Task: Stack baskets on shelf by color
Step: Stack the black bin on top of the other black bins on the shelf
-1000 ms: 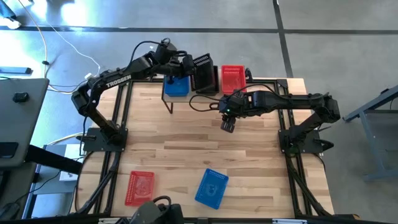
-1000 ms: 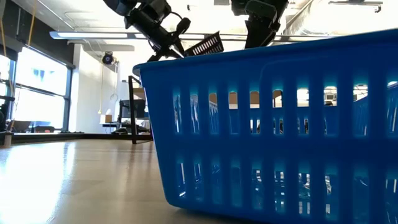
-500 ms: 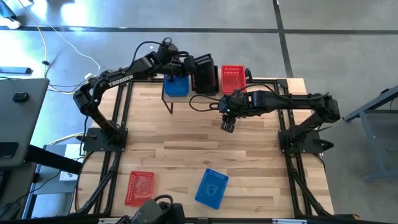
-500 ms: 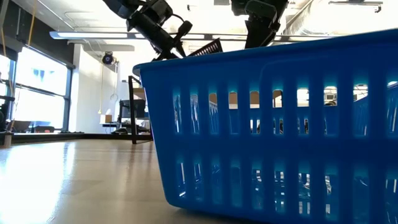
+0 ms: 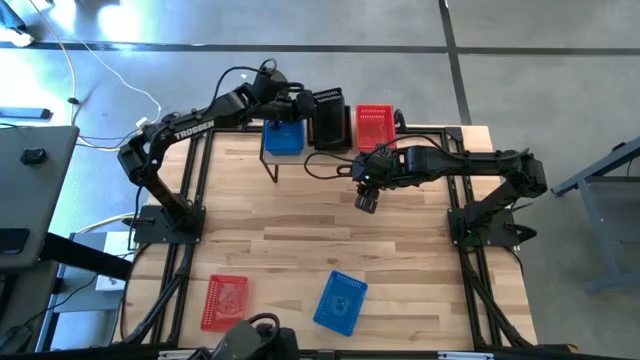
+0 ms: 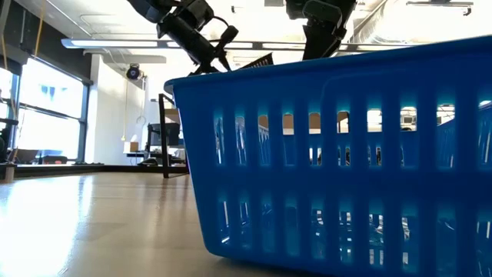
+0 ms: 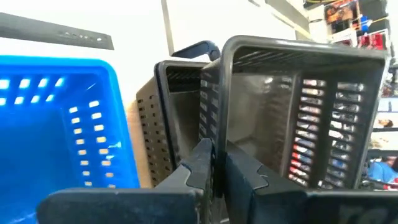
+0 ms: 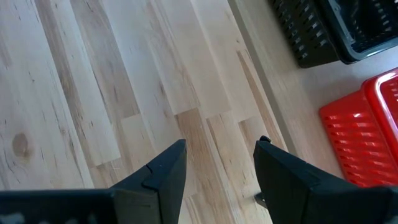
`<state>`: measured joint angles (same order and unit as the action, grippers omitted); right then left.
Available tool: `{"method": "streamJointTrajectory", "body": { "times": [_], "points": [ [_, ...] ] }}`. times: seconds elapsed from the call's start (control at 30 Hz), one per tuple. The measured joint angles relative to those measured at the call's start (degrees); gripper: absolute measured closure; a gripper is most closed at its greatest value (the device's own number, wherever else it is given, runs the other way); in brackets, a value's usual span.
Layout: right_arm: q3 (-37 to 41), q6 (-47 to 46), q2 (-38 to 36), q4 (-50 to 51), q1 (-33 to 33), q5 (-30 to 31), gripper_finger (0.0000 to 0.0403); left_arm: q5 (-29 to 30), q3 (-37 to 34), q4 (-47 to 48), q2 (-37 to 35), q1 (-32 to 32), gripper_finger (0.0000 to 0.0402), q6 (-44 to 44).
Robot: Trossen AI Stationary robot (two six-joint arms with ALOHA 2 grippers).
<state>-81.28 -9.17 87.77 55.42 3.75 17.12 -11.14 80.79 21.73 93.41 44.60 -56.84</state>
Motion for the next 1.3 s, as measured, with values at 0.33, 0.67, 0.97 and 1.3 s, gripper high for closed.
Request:
{"method": "streamJointTrajectory", "body": {
  "times": [0.33,0.67,0.97,1.3],
  "points": [
    [0.0,-0.5,0.0,0.0,0.0,-0.9,0.023,-0.4,0.0,-9.4,0.0,-1.1,0.0381,0.2],
    [0.0,-1.4,0.0,1.3,0.0,-1.1,0.023,-0.3,0.0,-2.0,0.0,-1.2,0.0383,-1.0],
    [0.0,-1.3,0.0,1.3,0.0,-1.1,0.023,1.7,0.0,-1.6,0.0,-1.2,0.0388,-1.6],
    [0.0,-1.3,0.0,1.3,0.0,-1.0,0.023,2.0,0.0,-1.6,0.0,-1.2,0.0343,-2.1]
  ]
}}
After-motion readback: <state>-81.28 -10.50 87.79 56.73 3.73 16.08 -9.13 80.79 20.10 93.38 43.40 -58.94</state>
